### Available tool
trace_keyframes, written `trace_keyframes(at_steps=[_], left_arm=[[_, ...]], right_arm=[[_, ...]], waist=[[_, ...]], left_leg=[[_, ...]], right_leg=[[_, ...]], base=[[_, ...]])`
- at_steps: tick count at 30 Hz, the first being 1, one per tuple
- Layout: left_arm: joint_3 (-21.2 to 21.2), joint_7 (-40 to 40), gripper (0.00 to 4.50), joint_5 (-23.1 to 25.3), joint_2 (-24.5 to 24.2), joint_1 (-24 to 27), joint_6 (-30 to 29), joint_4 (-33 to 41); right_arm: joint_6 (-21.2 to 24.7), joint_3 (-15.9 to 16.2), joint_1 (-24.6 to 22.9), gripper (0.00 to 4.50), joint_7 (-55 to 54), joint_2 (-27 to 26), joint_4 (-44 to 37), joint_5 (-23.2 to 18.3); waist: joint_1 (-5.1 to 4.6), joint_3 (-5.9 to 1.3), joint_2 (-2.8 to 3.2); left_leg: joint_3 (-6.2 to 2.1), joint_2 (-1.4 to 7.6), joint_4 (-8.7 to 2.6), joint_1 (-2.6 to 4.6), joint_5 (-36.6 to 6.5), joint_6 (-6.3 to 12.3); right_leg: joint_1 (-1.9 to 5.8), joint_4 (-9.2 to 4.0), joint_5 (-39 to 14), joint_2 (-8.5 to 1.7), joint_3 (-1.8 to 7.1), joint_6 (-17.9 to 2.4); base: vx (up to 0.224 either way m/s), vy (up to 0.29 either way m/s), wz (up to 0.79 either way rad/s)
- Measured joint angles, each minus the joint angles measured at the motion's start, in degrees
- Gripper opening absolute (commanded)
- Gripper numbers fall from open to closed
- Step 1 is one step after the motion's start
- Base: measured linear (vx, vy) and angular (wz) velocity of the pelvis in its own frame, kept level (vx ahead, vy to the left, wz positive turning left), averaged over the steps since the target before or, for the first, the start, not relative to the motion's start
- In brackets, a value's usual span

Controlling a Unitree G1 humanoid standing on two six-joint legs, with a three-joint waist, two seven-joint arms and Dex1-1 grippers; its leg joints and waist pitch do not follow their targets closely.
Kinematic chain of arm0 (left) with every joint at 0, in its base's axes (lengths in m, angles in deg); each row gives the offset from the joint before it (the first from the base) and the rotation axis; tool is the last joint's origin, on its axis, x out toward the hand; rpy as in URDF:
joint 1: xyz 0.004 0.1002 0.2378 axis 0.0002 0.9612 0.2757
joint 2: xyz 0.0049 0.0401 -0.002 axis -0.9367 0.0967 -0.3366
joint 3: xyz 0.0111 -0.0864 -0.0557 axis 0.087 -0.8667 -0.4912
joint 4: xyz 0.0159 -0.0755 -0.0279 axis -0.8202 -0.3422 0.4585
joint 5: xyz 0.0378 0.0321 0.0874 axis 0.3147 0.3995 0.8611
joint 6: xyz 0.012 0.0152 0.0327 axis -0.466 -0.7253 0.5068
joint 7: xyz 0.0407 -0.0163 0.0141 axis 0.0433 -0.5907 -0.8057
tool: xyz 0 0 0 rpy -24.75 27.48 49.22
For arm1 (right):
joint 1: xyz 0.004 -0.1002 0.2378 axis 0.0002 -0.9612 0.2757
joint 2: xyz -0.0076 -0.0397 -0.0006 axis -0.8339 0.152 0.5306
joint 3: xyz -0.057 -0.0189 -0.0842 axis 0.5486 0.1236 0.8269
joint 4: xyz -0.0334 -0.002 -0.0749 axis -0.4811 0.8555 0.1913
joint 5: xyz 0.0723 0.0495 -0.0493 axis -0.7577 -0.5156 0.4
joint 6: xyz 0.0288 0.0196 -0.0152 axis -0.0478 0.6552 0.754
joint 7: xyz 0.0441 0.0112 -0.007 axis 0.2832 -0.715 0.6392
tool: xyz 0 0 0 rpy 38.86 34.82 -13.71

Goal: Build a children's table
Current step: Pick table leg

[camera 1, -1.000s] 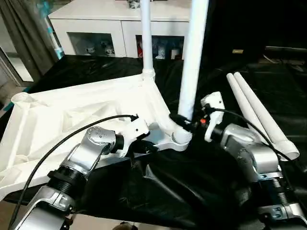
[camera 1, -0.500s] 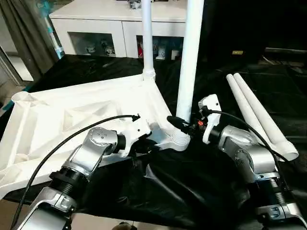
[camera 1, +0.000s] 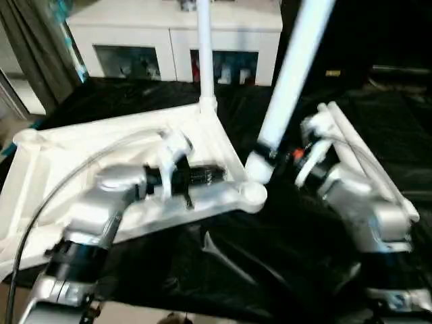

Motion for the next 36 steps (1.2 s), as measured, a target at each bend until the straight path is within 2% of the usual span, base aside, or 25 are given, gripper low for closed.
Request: trace_keyframes(at_steps=[3, 5, 9, 11, 13, 14, 15, 16, 17, 18, 19, 20, 21, 22, 23, 24, 25, 26, 27, 28, 29, 30, 31, 33, 36], left_arm=[[-4.2, -12.0, 0.62, 4.0, 2.6, 2.3, 0.9, 2.7], [-6.6, -18.5, 0.62, 7.1, 4.0, 6.9, 1.9, 5.3], [-10.0, -28.7, 0.62, 12.5, 7.0, 17.3, 3.1, 11.1], [-11.6, -33.7, 0.62, 13.5, 11.2, 21.4, 2.8, 16.2], [-11.2, -36.7, 0.62, 14.3, 13.2, 23.8, 2.2, 19.1], [-11.2, -37.6, 0.62, 14.7, 13.2, 24.4, 2.1, 19.6], [-11.1, -38.6, 0.62, 15.2, 13.4, 24.6, 2.1, 19.7], [-10.9, -39.7, 0.62, 15.9, 13.7, 24.7, 2.1, 19.7], [-10.6, -41.3, 0.62, 16.7, 14.2, 24.7, 2.4, 19.8], [-10.4, -41.9, 0.62, 17.0, 14.3, 24.7, 2.6, 20.0], [-10.3, -42.5, 0.62, 17.1, 14.7, 24.7, 2.7, 20.0], [-10.2, -42.7, 0.62, 17.0, 15.0, 24.8, 2.7, 19.9], [-9.9, -43.0, 0.62, 17.0, 15.9, 25.0, 2.6, 19.7], [-9.2, -43.2, 0.62, 17.0, 16.2, 25.2, 2.3, 19.2], [-8.5, -43.1, 0.62, 17.0, 16.2, 24.8, 2.1, 19.2], [-8.0, -42.9, 0.62, 17.0, 16.2, 24.1, 2.1, 19.2], [-7.3, -42.5, 0.62, 17.1, 16.0, 23.0, 2.1, 19.2], [-7.0, -42.4, 0.62, 17.1, 15.6, 23.0, 2.1, 19.1], [-6.9, -42.4, 0.62, 17.2, 15.3, 23.0, 2.1, 18.9], [-7.0, -42.3, 0.62, 17.5, 14.6, 23.0, 2.1, 18.7], [-7.0, -42.2, 0.62, 17.7, 13.8, 23.0, 2.0, 18.5], [-7.1, -42.2, 0.62, 17.7, 13.1, 22.9, 2.1, 18.4], [-7.2, -42.1, 0.62, 18.2, 12.7, 23.0, 2.0, 17.6], [-7.2, -41.9, 0.62, 18.4, 12.2, 23.0, 1.9, 16.9], [-6.0, -41.8, 0.62, 19.2, 12.0, 22.9, 2.3, 16.4]], right_arm=[[0.8, -1.1, -2.5, 1.89, -5.3, -0.5, -3.7, 1.0], [1.5, -2.4, -6.5, 1.89, -8.8, -1.0, -6.9, 2.0], [-1.9, 0.1, -14.4, 1.89, -15.3, -1.3, -12.1, 11.4], [-3.4, 1.2, -17.1, 1.89, -18.1, -3.1, -12.4, 13.3], [-3.9, 2.3, -18.9, 1.89, -19.3, -4.1, -11.9, 13.8], [-3.9, 2.9, -19.2, 1.89, -19.5, -4.6, -11.9, 13.9], [-4.1, 3.2, -19.2, 1.89, -19.7, -5.0, -11.9, 13.8], [-4.3, 3.5, -19.1, 1.89, -19.9, -5.1, -12.0, 13.8], [-4.4, 3.9, -19.1, 1.89, -20.0, -5.2, -12.0, 13.8], [-4.6, 4.1, -19.1, 1.89, -20.0, -5.2, -12.0, 13.8], [-5.2, 4.5, -19.1, 1.89, -19.7, -4.8, -12.0, 13.9], [-5.3, 4.5, -19.2, 1.89, -19.3, -5.0, -12.0, 13.7], [-5.5, 4.4, -19.1, 1.89, -18.9, -5.0, -12.0, 13.6], [-5.5, 4.3, -19.2, 1.89, -18.6, -5.2, -12.0, 13.3], [-5.5, 4.0, -19.3, 1.89, -18.5, -5.6, -12.0, 13.1], [-5.5, 3.8, -19.5, 1.89, -18.4, -5.7, -12.0, 13.0], [-5.5, 3.3, -19.9, 1.89, -18.6, -5.6, -11.9, 13.0], [-5.5, 3.0, -20.2, 1.89, -18.8, -5.6, -11.9, 13.0], [-5.5, 2.9, -20.6, 1.89, -18.9, -5.7, -11.8, 12.9], [-5.5, 2.9, -20.6, 1.89, -18.9, -5.9, -11.7, 12.9], [-5.5, 3.0, -20.5, 1.89, -19.1, -6.2, -11.7, 12.6], [-5.5, 3.0, -20.4, 1.89, -19.2, -6.3, -11.7, 12.5], [-5.4, 3.5, -20.4, 1.89, -19.5, -6.9, -11.6, 12.5], [-5.4, 4.6, -20.4, 1.89, -19.6, -7.3, -11.6, 12.4], [-5.4, 4.2, -20.5, 1.89, -20.9, -6.6, -11.5, 12.9]], waist=[[-0.09, -0.02, 0.00], [-0.22, -0.04, 0.00], [-0.74, -0.01, -0.03], [-1.31, -0.10, 0.01], [-1.81, -0.05, 0.28], [-1.91, 0.04, 0.51], [-2.03, 0.22, 0.78], [-2.06, 0.34, 0.95], [-2.18, 0.36, 0.98], [-2.03, 0.32, 0.78], [-1.72, 0.13, 0.04], [-1.38, 0.26, -0.88], [-0.10, 0.44, -1.11], [0.74, 0.44, -1.38], [1.21, 0.25, -1.65], [1.39, 0.17, -1.89], [1.72, -0.05, -2.09], [1.72, -0.05, -2.09], [1.93, -0.12, -1.97], [2.34, -0.44, -1.18], [2.53, -0.68, 0.06], [2.50, -0.75, 0.69], [2.26, -0.74, 0.98], [1.77, -0.73, 0.96], [1.08, -0.50, 0.57]], left_leg=[[-0.01, 0.00, -0.02, 0.05, 0.0, -0.01], [-0.02, -0.01, -0.06, 0.05, 0.0, -0.01], [-0.05, -0.01, -0.15, -0.01, 0.0, -0.03], [-2.02, -0.55, -0.15, -1.19, 0.0, -0.01], [-4.22, -0.75, -0.05, -1.79, 0.0, -0.05], [-5.34, -0.83, 0.07, -2.03, 0.2, -0.39], [-6.80, -1.17, 0.04, -2.11, 0.5, -0.78], [-7.79, -1.34, 0.02, -2.07, 0.6, -1.05], [-9.83, -1.97, -0.08, -1.99, 1.0, -1.62], [-10.81, -2.51, -0.36, -2.00, 1.3, -2.14], [-12.08, -3.36, -0.68, -2.12, 1.5, -2.46], [-11.33, -3.35, -0.10, -1.73, 0.7, -3.10], [-9.31, -2.40, 4.04, -1.90, -1.8, -1.44], [-8.12, -2.84, 7.56, -1.31, -2.4, -0.48], [-7.57, -3.64, 7.91, -0.47, -2.4, -0.43], [-7.26, -4.52, 7.44, 0.12, -2.6, -0.16], [-7.24, -5.70, 7.39, 0.53, -3.6, 1.89], [-7.48, -6.16, 7.33, 0.81, -4.1, 2.85], [-7.60, -6.12, 6.89, 1.11, -4.4, 3.29], [-7.92, -5.58, 5.06, 1.63, -4.6, 3.54], [-7.94, -4.41, 2.45, 2.32, -5.3, 2.44], [-7.69, -3.38, 1.93, 2.66, -4.9, -1.23], [-7.09, -2.50, 1.96, 2.39, -4.6, -1.72], [-6.12, -2.10, 2.13, 2.32, -4.5, -1.52], [-3.71, -1.82, 1.64, 2.78, -4.5, -1.69]], right_leg=[[0.04, -0.05, -0.1, 0.00, 0.00, 0.1], [0.05, -0.10, -0.2, 0.02, 0.00, 0.4], [-0.01, -0.19, -0.3, 0.05, -0.01, 0.5], [0.43, -0.54, -0.3, -0.36, -1.70, 0.5], [1.24, -1.16, -0.1, -0.40, -3.66, 0.1], [1.53, -1.04, -0.3, 0.12, -3.78, -0.3], [1.89, -0.47, -0.7, 0.56, -3.83, -0.8], [2.10, 0.37, -1.5, 1.16, -3.53, -2.0], [2.28, 2.59, -3.6, 2.10, -2.92, -4.5], [2.32, 4.30, -5.0, 2.60, -1.93, -5.4], [2.25, 5.09, -6.1, 3.05, -1.29, -4.6], [1.64, 4.93, -6.1, 3.32, -0.82, -2.8], [1.66, 5.14, -6.2, 3.39, -0.61, -2.6], [2.00, 4.92, -6.2, 3.47, 0.10, -2.5], [1.41, 4.79, -6.1, 3.48, 0.87, -2.3], [0.91, 4.75, -6.0, 3.70, 1.72, -2.2], [0.04, 4.69, -4.9, 4.34, 3.60, -2.5], [-0.09, 4.61, -4.7, 4.56, 4.47, -2.5], [-0.06, 4.14, -4.2, 4.72, 4.86, -2.9], [0.08, 3.25, -3.5, 5.25, 5.15, -2.9], [0.37, 2.41, -3.0, 6.04, 4.87, -2.7], [0.51, 1.74, -2.6, 6.16, 4.23, -2.7], [0.74, 1.03, -2.1, 6.02, 3.58, -2.8], [1.09, 0.91, -2.0, 5.05, 2.44, -2.8], [1.29, 0.95, -2.2, 3.90, 2.58, -1.9]], base=[[0.000, 0.000, 0.00], [0.000, 0.000, 0.00], [0.000, 0.000, 0.00], [0.000, 0.000, 0.00], [0.005, -0.039, 0.47], [0.011, -0.052, 0.53], [-0.016, -0.085, 0.53], [-0.022, -0.121, 0.65], [-0.022, -0.121, 0.65], [-0.024, -0.184, 0.75], [-0.050, -0.234, 0.79], [-0.050, -0.234, 0.79], [-0.065, -0.239, 0.42], [0.008, -0.208, 0.00], [0.008, -0.208, 0.00], [0.020, -0.165, 0.17], [-0.036, -0.123, 0.38], [-0.036, -0.123, 0.38], [-0.042, -0.060, 0.42], [-0.042, 0.009, 0.33], [-0.042, 0.009, 0.33], [-0.049, 0.069, 0.23], [-0.062, 0.086, 0.22], [-0.058, 0.075, 0.22], [-0.029, 0.035, 0.15]])
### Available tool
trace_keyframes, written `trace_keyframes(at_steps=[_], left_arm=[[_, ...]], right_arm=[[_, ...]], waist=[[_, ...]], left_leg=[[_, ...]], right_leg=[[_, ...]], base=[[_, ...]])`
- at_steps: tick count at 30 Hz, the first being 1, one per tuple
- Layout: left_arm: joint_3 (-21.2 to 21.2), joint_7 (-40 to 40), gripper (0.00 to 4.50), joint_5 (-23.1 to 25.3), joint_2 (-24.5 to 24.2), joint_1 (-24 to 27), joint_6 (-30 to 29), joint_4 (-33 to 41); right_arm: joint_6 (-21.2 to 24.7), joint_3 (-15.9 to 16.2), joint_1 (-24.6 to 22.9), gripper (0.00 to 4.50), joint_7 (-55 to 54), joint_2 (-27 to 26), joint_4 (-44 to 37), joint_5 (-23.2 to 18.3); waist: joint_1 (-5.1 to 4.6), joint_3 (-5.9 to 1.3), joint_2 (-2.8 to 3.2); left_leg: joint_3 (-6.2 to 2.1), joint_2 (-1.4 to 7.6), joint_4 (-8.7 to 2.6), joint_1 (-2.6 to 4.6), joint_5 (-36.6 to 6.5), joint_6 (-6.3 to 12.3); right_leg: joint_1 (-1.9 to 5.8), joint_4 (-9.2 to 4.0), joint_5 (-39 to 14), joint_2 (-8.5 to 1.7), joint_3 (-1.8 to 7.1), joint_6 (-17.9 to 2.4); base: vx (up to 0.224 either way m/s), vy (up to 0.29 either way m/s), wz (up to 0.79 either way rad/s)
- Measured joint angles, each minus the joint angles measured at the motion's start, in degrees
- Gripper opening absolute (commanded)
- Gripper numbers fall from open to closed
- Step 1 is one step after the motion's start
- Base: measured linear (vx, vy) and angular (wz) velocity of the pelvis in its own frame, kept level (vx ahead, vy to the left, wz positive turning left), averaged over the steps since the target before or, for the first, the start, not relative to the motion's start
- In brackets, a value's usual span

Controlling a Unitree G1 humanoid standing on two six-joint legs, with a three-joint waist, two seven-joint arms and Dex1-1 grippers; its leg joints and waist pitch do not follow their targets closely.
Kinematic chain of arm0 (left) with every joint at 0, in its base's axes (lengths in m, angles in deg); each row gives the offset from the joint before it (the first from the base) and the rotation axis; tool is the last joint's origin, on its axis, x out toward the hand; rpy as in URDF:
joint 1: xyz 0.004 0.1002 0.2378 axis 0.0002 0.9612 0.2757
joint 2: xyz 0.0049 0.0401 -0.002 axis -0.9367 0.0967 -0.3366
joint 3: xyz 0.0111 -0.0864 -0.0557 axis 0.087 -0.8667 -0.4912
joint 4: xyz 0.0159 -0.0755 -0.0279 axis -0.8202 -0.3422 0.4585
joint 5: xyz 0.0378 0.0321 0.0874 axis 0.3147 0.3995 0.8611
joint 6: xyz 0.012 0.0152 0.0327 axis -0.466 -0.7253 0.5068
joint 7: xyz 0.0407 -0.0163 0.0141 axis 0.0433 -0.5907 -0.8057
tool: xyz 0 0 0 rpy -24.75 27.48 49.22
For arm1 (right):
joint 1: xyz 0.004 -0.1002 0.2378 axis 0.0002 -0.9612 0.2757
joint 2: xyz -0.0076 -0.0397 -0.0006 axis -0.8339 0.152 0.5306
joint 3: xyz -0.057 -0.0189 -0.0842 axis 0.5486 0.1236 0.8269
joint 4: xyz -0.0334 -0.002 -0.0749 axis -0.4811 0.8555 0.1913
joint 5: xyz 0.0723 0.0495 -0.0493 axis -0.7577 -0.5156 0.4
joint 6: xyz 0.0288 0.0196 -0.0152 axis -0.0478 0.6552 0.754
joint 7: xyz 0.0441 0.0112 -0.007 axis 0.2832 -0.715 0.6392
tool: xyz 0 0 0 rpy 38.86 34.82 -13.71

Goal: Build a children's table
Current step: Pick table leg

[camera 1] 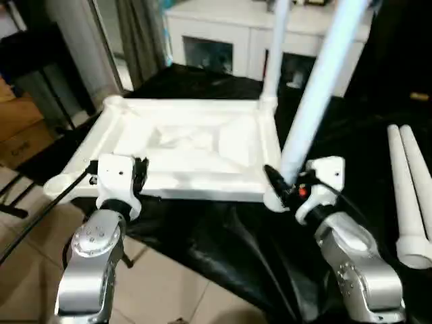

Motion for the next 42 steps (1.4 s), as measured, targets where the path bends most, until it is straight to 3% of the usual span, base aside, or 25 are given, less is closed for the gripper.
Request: trace_keyframes(at_steps=[1, 4, 6, 8, 9, 10, 11, 12, 13, 14, 15, 16, 17, 19, 20, 21, 23, 26, 28, 33, 39, 41, 42], left_arm=[[0.5, 0.1, 0.62, 0.0, 0.0, 0.0, 0.0, -0.3], [1.0, 0.0, 0.62, 0.0, 0.0, -0.3, 0.1, -1.6], [1.3, 0.0, 0.62, 0.0, 0.0, -0.4, 0.1, -2.3], [1.3, -0.1, 0.62, 0.0, 0.1, -0.6, 0.5, -2.9], [1.2, -0.1, 0.62, 0.0, 0.3, -0.8, 0.6, -3.1], [1.3, -0.1, 0.62, -0.1, 0.4, -0.9, 0.7, -3.3], [1.4, -0.1, 0.62, -0.1, 0.6, -1.2, 0.8, -3.5], [2.0, -0.2, 0.62, 0.0, 0.8, -1.8, 0.8, -3.9], [2.9, -0.2, 0.62, 0.2, 0.8, -2.6, 1.0, -4.1], [3.3, -0.3, 0.62, 0.6, 0.6, -3.2, 1.4, -4.4], [3.4, -0.5, 0.62, 1.0, 0.0, -3.5, 1.9, -4.7], [3.3, -0.6, 0.62, 1.3, -0.5, -4.0, 2.4, -5.8], [3.2, -0.7, 0.62, 1.2, -0.4, -4.4, 2.5, -6.3], [2.3, -0.7, 0.62, 0.5, 0.2, -4.5, 2.7, -6.4], [2.1, -0.9, 0.62, 0.3, 0.4, -4.5, 2.8, -6.4], [1.8, -1.1, 0.62, 0.2, 0.4, -4.7, 2.9, -6.4], [2.1, -1.4, 0.62, 0.3, 0.8, -4.8, 3.1, -6.8], [3.0, -1.5, 0.62, 0.2, 0.9, -4.8, 3.3, -7.4], [2.8, -1.5, 0.62, 0.1, 0.9, -4.9, 3.6, -7.4], [2.8, 0.1, 0.62, -0.8, 0.3, -5.0, 4.8, -8.1], [6.7, 19.4, 0.88, -10.1, -4.0, -9.5, 6.2, -11.5], [9.3, 24.8, 1.00, -9.9, -6.8, -13.8, 6.3, -15.3], [10.3, 26.7, 1.27, -9.0, -7.3, -16.0, 6.8, -18.1]], right_arm=[[0.0, -0.3, 0.0, 1.89, -0.4, 0.2, 0.0, 0.7], [0.0, -1.1, -0.1, 1.89, -1.7, 0.0, 0.1, 1.5], [0.0, -1.8, -0.1, 1.89, -2.3, 0.0, 0.1, 1.5], [0.0, -2.1, 0.0, 1.89, -2.6, 0.1, 0.1, 1.5], [0.1, -2.2, 0.0, 1.89, -2.7, 0.2, 0.1, 1.5], [0.1, -2.2, 0.0, 1.89, -2.7, 0.2, 0.1, 1.5], [0.2, -2.5, 0.0, 1.89, -2.8, 0.3, 0.2, 1.5], [0.4, -3.1, 0.0, 1.89, -2.9, 0.5, 0.6, 1.4], [0.7, -3.9, 0.1, 1.89, -3.4, 0.5, 1.0, 1.2], [0.8, -4.6, 0.4, 1.89, -3.9, 0.5, 1.5, 1.1], [1.1, -5.0, 1.1, 1.89, -4.3, 0.2, 1.9, 1.0], [1.2, -5.3, 1.8, 1.89, -4.9, -0.7, 1.9, 0.7], [1.2, -5.2, 2.0, 1.89, -4.9, -1.3, 1.8, 0.5], [1.3, -4.8, 2.2, 1.89, -5.0, -1.7, 1.8, 0.2], [1.3, -4.7, 2.6, 1.89, -4.9, -1.7, 1.8, 0.2], [1.3, -4.6, 3.0, 1.89, -4.8, -1.6, 1.8, 0.2], [1.2, -4.7, 3.5, 1.89, -4.7, -0.3, 1.9, 0.3], [1.2, -4.8, 3.5, 1.89, -4.4, 0.3, 2.3, 0.3], [1.2, -4.7, 3.6, 1.89, -3.8, 0.3, 2.5, 0.4], [1.2, -3.9, 5.7, 1.89, -2.3, 0.7, 3.0, 0.8], [0.4, -3.5, 6.8, 1.89, -1.0, 2.4, 4.9, 0.8], [0.4, -3.5, 8.1, 1.89, -0.3, 3.0, 6.1, 0.8], [0.3, -3.8, 8.2, 1.89, 0.1, 3.6, 6.2, 0.8]], waist=[[-0.31, 0.09, -0.13], [-1.24, 0.29, -0.54], [-1.38, 0.25, -0.56], [-1.83, 0.16, -0.74], [-1.86, 0.02, -0.94], [-1.66, -0.05, -1.15], [-1.45, -0.02, -1.27], [-1.08, 0.00, -1.31], [-0.64, -0.05, -1.22], [-0.40, -0.10, -1.12], [-0.75, -0.21, -1.08], [-1.69, -0.21, -1.10], [-2.74, -0.20, -1.08], [-3.60, -0.35, -0.88], [-3.61, -0.46, -0.93], [-3.59, -0.63, -1.23], [-2.97, -0.67, -1.81], [-2.53, -0.57, -1.99], [-2.65, -0.54, -1.93], [-2.81, -0.32, -2.09], [-2.48, -0.21, -2.42], [-2.70, -0.21, -2.40], [-2.76, -0.22, -2.39]], left_leg=[[0.47, 0.00, -0.17, 0.05, 0.1, 0.09], [0.84, 0.11, -0.20, 0.04, 0.3, 0.13], [1.47, 0.47, -0.23, 0.17, 0.4, 0.06], [2.25, 0.58, -0.19, 0.15, 0.4, 0.04], [3.03, 0.74, -0.13, 0.15, 0.3, 0.05], [3.60, 0.63, -0.03, 0.12, 0.1, 0.22], [3.64, 0.40, 0.19, -0.02, -0.3, 0.45], [3.05, -0.05, 0.62, -0.16, -0.6, 1.07], [1.71, -0.84, 1.36, -0.34, -1.1, 1.53], [1.17, -1.09, 1.77, -0.44, -1.6, 1.19], [1.30, -1.23, 1.88, -0.24, -2.1, 1.22], [1.65, -1.20, 1.85, -0.51, -2.3, 1.57], [1.45, -1.32, 1.89, -0.74, -2.3, 1.76], [0.75, -0.87, 1.89, -1.10, -1.8, 2.31], [0.60, -0.56, 1.92, -1.42, -1.6, 2.20], [0.55, -0.48, 2.05, -1.96, -1.4, 2.12], [0.38, -0.79, 2.11, -3.11, -1.0, 3.20], [0.30, -0.58, 0.68, -2.45, 0.0, 1.89], [0.53, -0.10, 0.12, -1.77, 0.6, 0.94], [1.18, 0.49, 0.13, -1.57, 0.7, 0.62], [1.87, 0.54, 0.10, -1.72, 1.4, 0.84], [2.19, 0.53, 0.06, -1.77, 1.5, 0.96], [2.22, 0.53, 0.07, -1.78, 1.5, 1.03]], right_leg=[[-0.02, -0.01, -0.1, -0.15, 0.19, 0.2], [-0.14, -0.30, 0.2, -0.15, 0.39, 0.7], [-0.21, -0.71, 0.5, 0.13, 0.87, 1.2], [-0.73, -0.81, 1.0, 0.22, 1.54, 1.5], [-1.31, -0.75, 1.3, 0.57, 2.47, 1.7], [-1.71, -0.62, 1.4, 1.19, 4.04, 1.9], [-1.90, -0.62, 1.6, 1.56, 5.29, 2.1], [-1.98, -0.64, 1.7, 2.43, 7.20, 2.3], [-1.98, -0.82, 1.9, 3.17, 8.88, 2.9], [-1.97, -1.12, 2.1, 3.98, 10.45, 3.3], [-2.22, -1.41, 2.3, 4.28, 10.97, 3.7], [-2.84, -1.19, 2.1, 3.42, 9.19, 3.4], [-2.96, -0.67, 1.5, 1.71, 6.28, 2.3], [-1.82, 1.06, 0.4, -0.08, 1.37, 1.1], [-1.74, 1.33, -0.3, -0.28, 0.55, 0.6], [-1.95, 0.70, -1.0, -0.65, 0.08, 0.8], [-2.43, 1.74, -0.9, -0.79, 0.05, 1.5], [-2.29, 1.46, -0.6, -0.65, -0.32, 1.0], [-1.65, 0.62, -0.2, -0.60, -0.80, 0.7], [-0.97, -0.07, 0.6, -0.90, -1.38, 0.9], [-0.97, -0.05, 0.9, -1.39, -1.36, 1.1], [-1.10, -0.04, 1.1, -1.55, -1.29, 1.2], [-1.06, -0.04, 1.2, -1.61, -1.33, 1.2]], base=[[0.000, 0.000, 0.00], [0.000, 0.000, 0.00], [-0.005, 0.013, -0.10], [0.010, 0.032, -0.28], [0.008, 0.032, -0.32], [0.035, 0.035, -0.45], [0.035, 0.035, -0.45], [0.051, 0.072, -0.50], [0.025, 0.115, -0.50], [0.025, 0.115, -0.50], [0.011, 0.128, -0.48], [-0.006, 0.121, -0.28], [-0.006, 0.121, -0.28], [0.001, 0.040, 0.01], [0.000, 0.000, 0.00], [0.004, -0.058, 0.00], [-0.012, -0.099, 0.03], [-0.063, -0.091, 0.05], [-0.075, -0.040, 0.08], [-0.069, 0.000, 0.09], [0.000, 0.000, 0.00], [0.000, 0.000, 0.00], [0.000, 0.000, 0.00]])
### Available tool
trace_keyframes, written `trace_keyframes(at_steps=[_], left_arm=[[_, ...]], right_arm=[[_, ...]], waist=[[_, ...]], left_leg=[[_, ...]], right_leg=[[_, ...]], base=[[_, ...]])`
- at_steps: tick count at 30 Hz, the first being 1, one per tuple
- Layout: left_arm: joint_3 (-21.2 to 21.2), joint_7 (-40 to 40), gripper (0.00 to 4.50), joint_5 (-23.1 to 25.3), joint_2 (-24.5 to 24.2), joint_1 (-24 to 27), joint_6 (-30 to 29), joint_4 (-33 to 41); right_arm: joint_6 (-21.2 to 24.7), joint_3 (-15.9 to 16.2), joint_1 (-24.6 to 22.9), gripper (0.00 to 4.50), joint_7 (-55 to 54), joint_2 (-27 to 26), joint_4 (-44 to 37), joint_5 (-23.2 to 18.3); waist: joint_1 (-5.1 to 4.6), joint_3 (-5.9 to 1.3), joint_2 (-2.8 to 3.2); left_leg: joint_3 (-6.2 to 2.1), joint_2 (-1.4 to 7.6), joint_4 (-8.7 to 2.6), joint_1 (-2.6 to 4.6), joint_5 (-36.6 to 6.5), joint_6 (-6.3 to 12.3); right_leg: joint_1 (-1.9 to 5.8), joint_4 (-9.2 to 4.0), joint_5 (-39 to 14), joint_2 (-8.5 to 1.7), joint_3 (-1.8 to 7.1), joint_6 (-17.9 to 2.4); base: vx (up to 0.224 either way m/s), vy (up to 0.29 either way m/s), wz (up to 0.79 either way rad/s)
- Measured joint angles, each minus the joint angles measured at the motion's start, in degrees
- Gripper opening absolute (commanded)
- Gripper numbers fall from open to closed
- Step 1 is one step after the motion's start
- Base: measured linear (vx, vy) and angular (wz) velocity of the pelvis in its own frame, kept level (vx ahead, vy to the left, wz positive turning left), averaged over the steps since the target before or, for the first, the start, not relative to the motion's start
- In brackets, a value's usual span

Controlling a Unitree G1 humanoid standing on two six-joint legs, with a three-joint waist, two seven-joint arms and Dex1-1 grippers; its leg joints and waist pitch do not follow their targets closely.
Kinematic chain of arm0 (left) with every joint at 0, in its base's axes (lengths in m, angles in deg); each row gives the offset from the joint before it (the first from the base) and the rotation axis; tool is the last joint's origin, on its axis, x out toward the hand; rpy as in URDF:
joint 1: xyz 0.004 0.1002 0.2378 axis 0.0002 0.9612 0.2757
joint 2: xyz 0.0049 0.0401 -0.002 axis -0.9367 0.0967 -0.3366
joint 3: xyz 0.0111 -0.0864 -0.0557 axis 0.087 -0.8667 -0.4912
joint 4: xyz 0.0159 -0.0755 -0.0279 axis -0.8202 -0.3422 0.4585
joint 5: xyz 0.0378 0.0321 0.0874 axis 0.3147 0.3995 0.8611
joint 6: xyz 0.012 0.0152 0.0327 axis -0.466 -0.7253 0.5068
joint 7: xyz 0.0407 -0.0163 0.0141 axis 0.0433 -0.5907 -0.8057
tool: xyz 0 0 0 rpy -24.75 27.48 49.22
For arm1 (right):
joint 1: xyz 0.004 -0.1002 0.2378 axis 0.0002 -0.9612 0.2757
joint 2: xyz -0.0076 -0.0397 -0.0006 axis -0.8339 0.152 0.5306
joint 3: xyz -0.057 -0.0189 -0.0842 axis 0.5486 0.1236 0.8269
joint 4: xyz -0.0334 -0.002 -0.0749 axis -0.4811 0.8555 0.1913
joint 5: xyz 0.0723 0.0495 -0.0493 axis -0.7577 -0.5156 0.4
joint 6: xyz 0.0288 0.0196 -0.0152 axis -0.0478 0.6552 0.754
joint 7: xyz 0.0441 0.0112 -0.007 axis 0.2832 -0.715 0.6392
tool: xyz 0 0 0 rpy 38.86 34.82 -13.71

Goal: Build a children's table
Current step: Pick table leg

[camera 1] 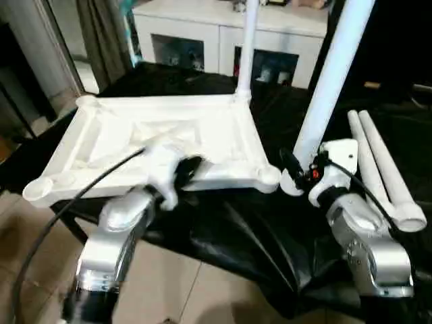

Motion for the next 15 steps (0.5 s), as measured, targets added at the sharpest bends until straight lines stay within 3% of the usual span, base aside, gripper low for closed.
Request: trace_keyframes(at_steps=[4, 10, 15], left_arm=[[4.5, 8.7, 1.27, 3.6, -1.8, -8.2, 1.2, -13.6], [9.5, 16.1, 0.70, 5.7, -1.4, -16.9, 5.8, -30.4], [9.8, 17.7, 0.20, 6.9, 0.4, -21.9, 10.1, -38.6]], right_arm=[[-0.2, -0.5, 0.6, 1.89, 2.2, 2.7, 0.1, 0.0], [-0.3, -1.6, 0.3, 1.89, 4.2, 4.9, -0.1, -1.4], [-0.3, -3.0, -0.4, 1.89, 4.4, 5.8, -0.2, -1.5]], waist=[[-0.07, -0.01, 0.02], [-0.23, 0.14, 0.50], [-0.14, 0.10, 0.71]], left_leg=[[0.15, -0.01, -0.02, -0.04, 0.1, 0.17], [0.18, -0.01, -0.10, -0.11, 0.2, 0.26], [0.20, -0.01, -0.17, -0.08, 0.2, 0.32]], right_leg=[[-0.02, -0.08, 0.1, -0.08, 0.01, -0.1], [-0.06, -0.20, 0.1, -0.09, -0.02, -0.1], [-0.02, -0.24, 0.1, -0.11, -0.06, -0.1]], base=[[0.000, 0.000, 0.00], [0.000, 0.000, 0.00], [0.000, 0.000, 0.00]])
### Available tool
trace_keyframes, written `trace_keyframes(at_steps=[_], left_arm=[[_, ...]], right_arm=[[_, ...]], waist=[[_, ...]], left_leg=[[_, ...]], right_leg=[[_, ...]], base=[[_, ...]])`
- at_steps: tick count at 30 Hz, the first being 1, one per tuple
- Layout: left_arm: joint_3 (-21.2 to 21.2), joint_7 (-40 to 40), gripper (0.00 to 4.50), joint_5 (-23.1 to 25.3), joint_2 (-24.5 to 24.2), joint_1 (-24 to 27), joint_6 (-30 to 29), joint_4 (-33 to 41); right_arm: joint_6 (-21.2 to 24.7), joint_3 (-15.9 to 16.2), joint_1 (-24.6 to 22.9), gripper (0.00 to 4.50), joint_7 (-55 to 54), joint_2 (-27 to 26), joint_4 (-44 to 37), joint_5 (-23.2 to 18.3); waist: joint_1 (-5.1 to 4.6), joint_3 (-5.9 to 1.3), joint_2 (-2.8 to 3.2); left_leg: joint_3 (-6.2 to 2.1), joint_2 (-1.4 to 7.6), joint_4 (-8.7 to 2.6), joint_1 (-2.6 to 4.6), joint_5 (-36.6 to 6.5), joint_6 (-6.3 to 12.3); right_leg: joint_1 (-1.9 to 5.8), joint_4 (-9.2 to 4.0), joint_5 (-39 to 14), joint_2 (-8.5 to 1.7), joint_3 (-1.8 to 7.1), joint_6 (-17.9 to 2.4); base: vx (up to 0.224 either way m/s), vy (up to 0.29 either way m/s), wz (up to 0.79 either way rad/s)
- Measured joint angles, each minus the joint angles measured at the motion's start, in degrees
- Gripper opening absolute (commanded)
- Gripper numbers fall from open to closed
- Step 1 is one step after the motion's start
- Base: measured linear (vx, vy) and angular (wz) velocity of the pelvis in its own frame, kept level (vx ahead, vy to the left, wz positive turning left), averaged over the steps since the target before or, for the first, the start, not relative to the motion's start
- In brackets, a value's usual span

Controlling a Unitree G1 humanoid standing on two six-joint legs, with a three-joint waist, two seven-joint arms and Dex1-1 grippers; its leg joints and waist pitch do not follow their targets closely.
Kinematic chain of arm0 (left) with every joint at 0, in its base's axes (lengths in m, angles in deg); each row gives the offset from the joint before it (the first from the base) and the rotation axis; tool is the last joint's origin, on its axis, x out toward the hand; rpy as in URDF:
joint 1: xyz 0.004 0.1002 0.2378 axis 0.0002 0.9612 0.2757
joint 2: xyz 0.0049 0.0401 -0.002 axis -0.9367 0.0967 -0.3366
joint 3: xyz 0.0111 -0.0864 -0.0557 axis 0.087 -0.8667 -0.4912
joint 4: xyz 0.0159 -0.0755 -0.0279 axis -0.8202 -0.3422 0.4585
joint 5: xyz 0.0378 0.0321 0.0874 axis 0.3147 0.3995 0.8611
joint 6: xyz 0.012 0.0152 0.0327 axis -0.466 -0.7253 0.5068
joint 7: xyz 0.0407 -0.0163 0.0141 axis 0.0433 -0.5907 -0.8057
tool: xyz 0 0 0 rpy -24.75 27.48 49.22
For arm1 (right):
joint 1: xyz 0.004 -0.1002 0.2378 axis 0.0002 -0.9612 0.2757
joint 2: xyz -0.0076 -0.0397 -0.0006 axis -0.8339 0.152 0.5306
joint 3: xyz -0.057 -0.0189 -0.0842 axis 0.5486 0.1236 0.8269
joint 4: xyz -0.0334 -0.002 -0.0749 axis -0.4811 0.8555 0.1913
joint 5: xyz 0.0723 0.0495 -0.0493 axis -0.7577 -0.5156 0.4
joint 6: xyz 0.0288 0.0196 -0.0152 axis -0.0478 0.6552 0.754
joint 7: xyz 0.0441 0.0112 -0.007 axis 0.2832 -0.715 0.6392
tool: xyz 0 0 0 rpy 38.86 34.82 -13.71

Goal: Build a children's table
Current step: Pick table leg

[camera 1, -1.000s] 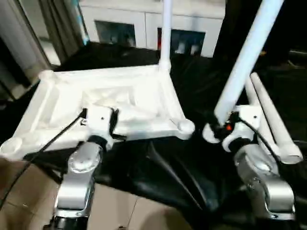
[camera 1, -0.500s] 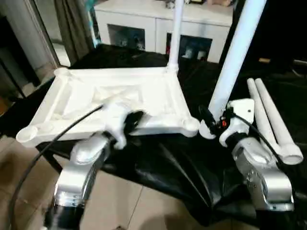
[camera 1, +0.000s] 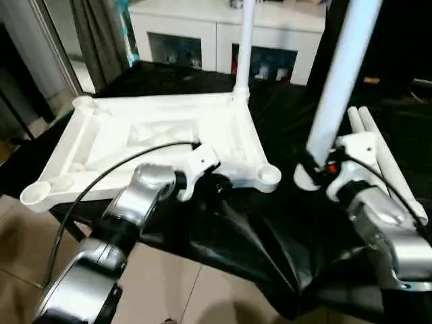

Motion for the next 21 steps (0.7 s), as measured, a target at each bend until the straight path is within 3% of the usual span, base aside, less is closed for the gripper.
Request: trace_keyframes(at_steps=[4, 6, 9, 11, 17, 19, 20, 21], left_arm=[[-2.2, -7.7, 0.20, 0.0, 2.3, 0.1, 4.1, 0.1], [-5.2, -12.8, 0.20, -0.9, 3.1, 2.2, 3.7, 5.4], [-11.0, -19.8, 0.20, -3.5, 5.3, 10.4, 2.4, 19.0], [-14.7, -25.5, 0.20, -3.8, 8.0, 19.6, -0.1, 30.8], [-18.3, -35.7, 0.20, -1.1, 12.1, 40.9, -5.5, 53.9], [-18.4, -37.2, 0.20, -1.2, 12.4, 44.1, -6.7, 58.8], [-18.5, -37.7, 0.20, -1.1, 12.4, 44.2, -7.5, 59.9], [-19.0, -38.3, 0.20, -1.1, 12.3, 44.3, -7.9, 60.8]], right_arm=[[0.5, -0.5, -2.5, 1.89, 0.2, -1.0, -3.9, -2.1], [1.2, -0.8, -3.9, 1.89, 0.1, -2.2, -6.6, -3.6], [1.8, -1.0, -6.0, 1.89, -1.4, -4.0, -10.5, -4.8], [1.7, -0.1, -8.6, 1.89, -2.3, -5.2, -12.2, -4.5], [1.8, 3.2, -12.1, 1.89, -2.9, -6.9, -12.4, -3.8], [2.0, 3.4, -11.8, 1.89, -3.0, -6.9, -12.5, -3.9], [2.0, 3.7, -11.5, 1.89, -3.0, -6.9, -12.5, -3.9], [2.2, 4.2, -11.0, 1.89, -2.9, -7.0, -12.4, -4.0]], waist=[[-0.16, 0.30, 0.78], [-0.36, 0.28, 1.02], [-0.82, 0.20, 1.14], [-1.23, 0.21, 1.01], [-1.26, 0.59, 0.06], [-0.86, 0.91, -0.41], [-0.84, 1.09, -0.47], [-0.50, 1.17, -0.50]], left_leg=[[0.01, 0.00, 0.00, -0.01, 0.0, 0.01], [0.01, 0.02, -0.07, 0.02, 0.0, 0.02], [0.02, 0.04, -0.20, 0.04, 0.2, 0.33], [0.02, 0.06, -0.28, 0.04, 0.2, 0.35], [0.04, 0.13, -0.32, -0.03, 0.1, 0.18], [0.04, 0.13, -0.45, 0.08, 0.1, 0.15], [0.19, 0.16, -0.53, 0.50, 0.1, 0.13], [1.43, 0.91, -0.62, 1.26, -0.1, -0.08]], right_leg=[[0.02, -0.02, 0.0, -0.03, -0.02, 0.0], [0.02, 0.00, 0.0, -0.02, -0.06, -0.1], [0.04, -0.02, -0.1, -0.02, -0.14, -0.3], [0.06, -0.06, -0.2, -0.02, -0.20, -0.3], [0.12, -0.34, -0.3, -0.03, -0.31, 0.1], [0.31, -0.58, -0.4, -0.03, -0.37, 0.2], [0.10, -0.79, -0.5, 0.06, -0.28, 0.4], [0.42, -0.98, -0.6, 0.66, 0.49, 0.5]], base=[[0.000, 0.000, 0.00], [0.000, 0.000, 0.00], [0.000, 0.000, 0.00], [0.000, 0.000, 0.00], [0.000, 0.000, 0.00], [0.000, 0.000, 0.00], [0.000, 0.000, 0.00], [0.000, 0.000, 0.00]])
